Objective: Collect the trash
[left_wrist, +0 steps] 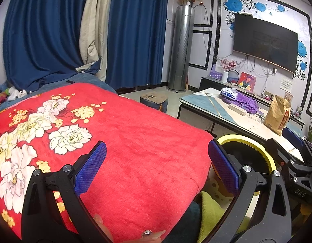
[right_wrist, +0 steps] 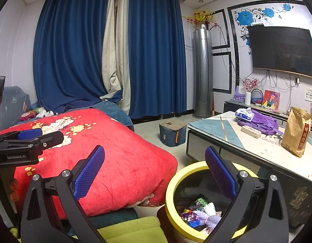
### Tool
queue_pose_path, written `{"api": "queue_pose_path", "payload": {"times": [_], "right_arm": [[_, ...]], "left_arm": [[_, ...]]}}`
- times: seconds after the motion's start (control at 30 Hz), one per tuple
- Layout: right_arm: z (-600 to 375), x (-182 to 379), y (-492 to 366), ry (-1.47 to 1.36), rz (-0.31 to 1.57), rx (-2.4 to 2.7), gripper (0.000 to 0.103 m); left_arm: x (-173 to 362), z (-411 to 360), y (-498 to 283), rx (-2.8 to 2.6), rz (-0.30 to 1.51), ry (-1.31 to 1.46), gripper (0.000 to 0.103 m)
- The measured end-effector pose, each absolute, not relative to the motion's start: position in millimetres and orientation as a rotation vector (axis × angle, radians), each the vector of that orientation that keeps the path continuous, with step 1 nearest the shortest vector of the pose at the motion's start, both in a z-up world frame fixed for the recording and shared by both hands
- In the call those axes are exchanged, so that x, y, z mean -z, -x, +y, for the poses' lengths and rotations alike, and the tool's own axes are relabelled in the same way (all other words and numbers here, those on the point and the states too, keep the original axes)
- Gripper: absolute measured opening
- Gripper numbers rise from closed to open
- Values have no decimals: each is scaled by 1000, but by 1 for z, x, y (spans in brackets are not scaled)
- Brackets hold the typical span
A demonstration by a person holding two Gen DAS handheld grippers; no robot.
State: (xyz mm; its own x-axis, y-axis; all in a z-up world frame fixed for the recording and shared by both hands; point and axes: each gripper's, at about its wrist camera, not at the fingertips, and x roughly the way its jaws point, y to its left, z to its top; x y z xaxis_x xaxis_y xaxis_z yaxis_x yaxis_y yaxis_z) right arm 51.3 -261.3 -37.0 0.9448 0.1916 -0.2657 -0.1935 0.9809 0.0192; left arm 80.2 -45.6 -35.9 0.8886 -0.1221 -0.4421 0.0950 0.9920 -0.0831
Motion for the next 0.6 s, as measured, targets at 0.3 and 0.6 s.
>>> {"api": "queue_pose_path", "payload": {"times": [0.3, 0.6], "right_arm": [[-257, 35, -53, 9, 275, -207, 97], [-99, 10, -100, 128, 426, -712, 97]], "left_arm": [[40, -41, -84, 96, 490, 96, 92], [32, 154, -63, -460, 593, 216, 92]]}}
